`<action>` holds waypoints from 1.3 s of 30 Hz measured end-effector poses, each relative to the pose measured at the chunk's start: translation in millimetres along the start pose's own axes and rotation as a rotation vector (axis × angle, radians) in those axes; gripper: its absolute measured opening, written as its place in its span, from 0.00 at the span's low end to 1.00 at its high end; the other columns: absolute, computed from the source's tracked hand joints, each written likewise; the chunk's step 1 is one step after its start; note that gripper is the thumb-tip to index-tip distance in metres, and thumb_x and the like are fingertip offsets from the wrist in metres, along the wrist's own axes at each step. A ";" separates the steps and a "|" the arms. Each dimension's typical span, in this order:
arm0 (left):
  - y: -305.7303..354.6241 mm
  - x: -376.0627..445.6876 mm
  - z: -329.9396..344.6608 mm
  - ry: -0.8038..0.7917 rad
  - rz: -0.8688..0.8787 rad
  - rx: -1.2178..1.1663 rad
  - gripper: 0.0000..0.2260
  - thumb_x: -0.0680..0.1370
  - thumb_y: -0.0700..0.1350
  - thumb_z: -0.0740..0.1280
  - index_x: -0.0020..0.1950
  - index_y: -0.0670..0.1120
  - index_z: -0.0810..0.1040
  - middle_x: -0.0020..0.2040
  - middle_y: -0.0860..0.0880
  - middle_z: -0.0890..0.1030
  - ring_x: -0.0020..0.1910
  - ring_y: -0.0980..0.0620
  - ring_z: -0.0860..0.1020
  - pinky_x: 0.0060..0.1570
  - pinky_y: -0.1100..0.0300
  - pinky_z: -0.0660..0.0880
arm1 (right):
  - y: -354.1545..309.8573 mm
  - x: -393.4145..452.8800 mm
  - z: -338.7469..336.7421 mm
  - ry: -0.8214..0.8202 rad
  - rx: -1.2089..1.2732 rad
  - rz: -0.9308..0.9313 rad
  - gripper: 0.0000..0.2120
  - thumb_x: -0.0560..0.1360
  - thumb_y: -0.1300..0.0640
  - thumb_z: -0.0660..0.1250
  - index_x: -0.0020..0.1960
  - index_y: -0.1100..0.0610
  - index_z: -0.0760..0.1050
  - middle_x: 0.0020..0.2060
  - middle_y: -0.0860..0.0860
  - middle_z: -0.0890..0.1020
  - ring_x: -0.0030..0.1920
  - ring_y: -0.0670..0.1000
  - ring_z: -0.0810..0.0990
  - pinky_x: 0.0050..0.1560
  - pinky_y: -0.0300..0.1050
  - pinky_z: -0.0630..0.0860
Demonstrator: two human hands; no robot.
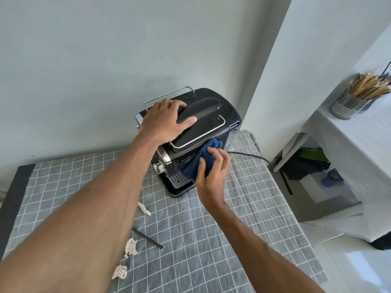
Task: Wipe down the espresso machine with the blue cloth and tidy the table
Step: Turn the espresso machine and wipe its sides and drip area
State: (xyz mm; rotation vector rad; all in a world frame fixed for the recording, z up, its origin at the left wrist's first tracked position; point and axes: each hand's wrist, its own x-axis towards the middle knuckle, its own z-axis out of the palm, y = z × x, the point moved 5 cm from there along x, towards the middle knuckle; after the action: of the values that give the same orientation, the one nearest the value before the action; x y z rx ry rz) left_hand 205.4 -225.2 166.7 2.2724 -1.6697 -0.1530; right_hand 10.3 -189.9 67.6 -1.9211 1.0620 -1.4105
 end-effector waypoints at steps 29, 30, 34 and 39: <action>-4.0 3.2 -2.8 0.104 -0.079 -0.115 0.29 0.68 0.79 0.62 0.65 0.69 0.74 0.66 0.62 0.76 0.67 0.56 0.74 0.59 0.51 0.70 | -1.8 -25.3 31.7 -0.038 0.101 -0.390 0.12 0.82 0.69 0.62 0.63 0.61 0.73 0.59 0.61 0.69 0.58 0.56 0.75 0.62 0.48 0.76; -3.4 3.5 -2.3 0.097 -0.075 -0.112 0.29 0.68 0.79 0.62 0.65 0.69 0.73 0.67 0.61 0.76 0.67 0.56 0.74 0.60 0.50 0.70 | 15.1 -16.8 24.5 0.017 0.079 -0.281 0.13 0.80 0.71 0.62 0.63 0.62 0.72 0.59 0.62 0.69 0.59 0.54 0.73 0.61 0.50 0.76; -4.0 4.6 -1.2 0.095 -0.066 -0.109 0.29 0.69 0.78 0.62 0.66 0.68 0.73 0.67 0.61 0.75 0.67 0.55 0.74 0.62 0.49 0.71 | 80.8 13.2 7.5 0.209 0.093 0.285 0.15 0.82 0.68 0.58 0.69 0.65 0.68 0.62 0.58 0.67 0.59 0.53 0.72 0.62 0.51 0.76; -3.6 7.5 0.4 0.114 -0.062 -0.099 0.29 0.69 0.78 0.62 0.65 0.67 0.74 0.59 0.62 0.72 0.66 0.54 0.74 0.59 0.50 0.70 | 90.9 -42.4 29.4 -0.102 -0.015 0.054 0.15 0.83 0.63 0.59 0.69 0.66 0.66 0.64 0.63 0.66 0.60 0.48 0.68 0.62 0.32 0.71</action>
State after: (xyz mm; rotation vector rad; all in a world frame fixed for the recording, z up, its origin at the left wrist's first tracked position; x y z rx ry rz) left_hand 210.9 -231.4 165.9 2.2172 -1.5023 -0.1157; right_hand 6.1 -205.9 -35.7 -1.9387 1.0703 -1.2645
